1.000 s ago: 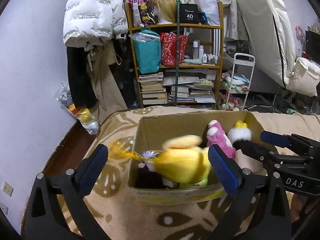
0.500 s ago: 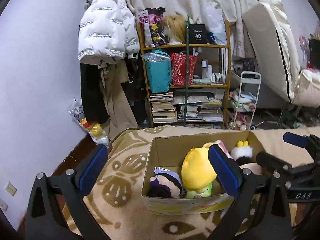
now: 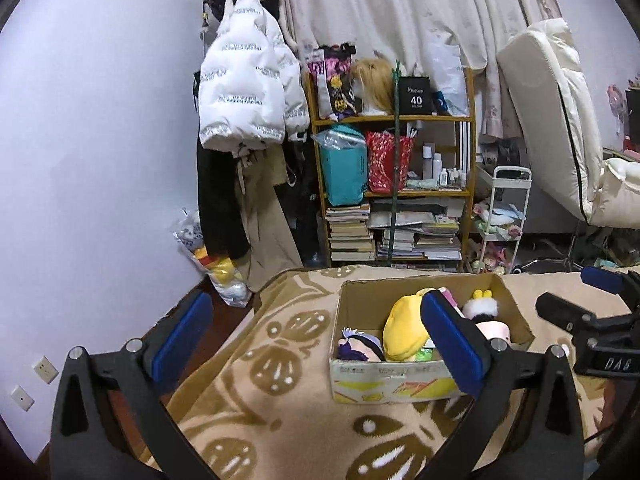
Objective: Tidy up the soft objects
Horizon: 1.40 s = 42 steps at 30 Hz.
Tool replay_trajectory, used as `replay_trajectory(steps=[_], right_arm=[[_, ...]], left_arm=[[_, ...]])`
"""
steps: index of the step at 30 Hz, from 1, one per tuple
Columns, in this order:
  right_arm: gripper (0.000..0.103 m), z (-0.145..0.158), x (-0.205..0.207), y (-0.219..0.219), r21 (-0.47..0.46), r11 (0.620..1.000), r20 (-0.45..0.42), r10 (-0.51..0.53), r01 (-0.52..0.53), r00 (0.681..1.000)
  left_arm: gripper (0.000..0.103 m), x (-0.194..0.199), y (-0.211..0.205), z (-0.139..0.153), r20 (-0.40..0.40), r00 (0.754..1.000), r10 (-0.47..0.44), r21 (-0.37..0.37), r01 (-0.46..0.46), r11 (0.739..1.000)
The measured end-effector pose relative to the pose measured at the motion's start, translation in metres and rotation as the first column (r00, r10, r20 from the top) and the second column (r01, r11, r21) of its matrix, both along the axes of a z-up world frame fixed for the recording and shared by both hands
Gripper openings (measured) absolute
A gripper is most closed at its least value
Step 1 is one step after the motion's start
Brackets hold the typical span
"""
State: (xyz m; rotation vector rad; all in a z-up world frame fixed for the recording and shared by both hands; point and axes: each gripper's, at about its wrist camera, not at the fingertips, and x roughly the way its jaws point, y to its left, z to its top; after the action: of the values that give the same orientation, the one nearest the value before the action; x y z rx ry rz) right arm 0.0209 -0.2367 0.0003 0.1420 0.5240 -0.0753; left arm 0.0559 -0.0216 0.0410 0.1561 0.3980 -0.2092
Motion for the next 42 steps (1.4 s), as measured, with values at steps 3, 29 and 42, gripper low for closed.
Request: replay_trajectory(steps=[3,29,42], right_arm=[[0.103,0.008,-0.016,-0.001,0.009,1.000,0.009,-0.002,0.002,1.000],[0.103,0.020,-0.081,-0.002,0.002,0.994,0.099,-0.105,0.106,0.990],[0.103,0.012,-0.069,0.006,-0.027,0.994,0.066,-0.100,0.102,0.993]], left_arm=[[0.102,-0.014,0.009,0.008,-0.007,1.000,-0.011,-0.034,0.011,0.999],[0.102,-0.073,0.034,0.008,0.006,1.000,0.010,-0.028,-0.009,1.000],[0.102,-0.066,0.028,-0.008,-0.012,1.000,0.007,0.004,-0.007,1.000]])
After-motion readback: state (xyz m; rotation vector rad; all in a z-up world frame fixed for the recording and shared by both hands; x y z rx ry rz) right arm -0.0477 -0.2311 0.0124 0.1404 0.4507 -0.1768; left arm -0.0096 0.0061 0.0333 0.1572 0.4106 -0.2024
